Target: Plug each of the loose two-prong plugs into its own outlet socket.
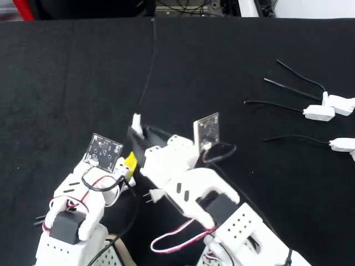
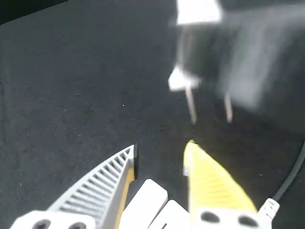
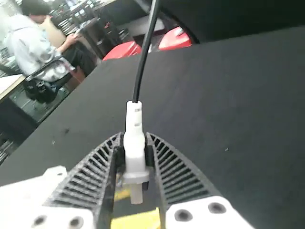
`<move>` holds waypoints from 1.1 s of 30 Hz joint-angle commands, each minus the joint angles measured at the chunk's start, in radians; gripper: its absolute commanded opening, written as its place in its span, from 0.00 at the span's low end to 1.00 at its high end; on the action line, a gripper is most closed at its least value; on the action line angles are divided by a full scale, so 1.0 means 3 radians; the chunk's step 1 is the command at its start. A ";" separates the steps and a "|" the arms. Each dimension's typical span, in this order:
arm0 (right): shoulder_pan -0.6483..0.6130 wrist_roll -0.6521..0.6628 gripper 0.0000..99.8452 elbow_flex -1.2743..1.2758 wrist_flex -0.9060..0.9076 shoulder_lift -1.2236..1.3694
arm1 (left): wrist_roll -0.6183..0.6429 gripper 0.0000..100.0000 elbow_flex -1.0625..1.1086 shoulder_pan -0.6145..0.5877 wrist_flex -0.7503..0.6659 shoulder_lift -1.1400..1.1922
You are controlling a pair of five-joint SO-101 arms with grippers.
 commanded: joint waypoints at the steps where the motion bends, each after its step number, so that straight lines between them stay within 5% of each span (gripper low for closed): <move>1: -0.0225 -0.0041 0.01 0.0033 -0.0046 -0.0059 | -0.0015 0.20 -0.0412 0.0028 0.0169 -0.0036; 16: -0.0256 -0.0041 0.01 -0.0258 0.0650 -0.0033 | 0.0251 0.20 -0.0289 -0.0575 -0.0332 -0.0036; 33: -0.0378 0.0179 0.01 -0.0340 0.0880 -0.0023 | 0.0266 0.20 -0.0253 -0.0795 -0.0506 -0.0036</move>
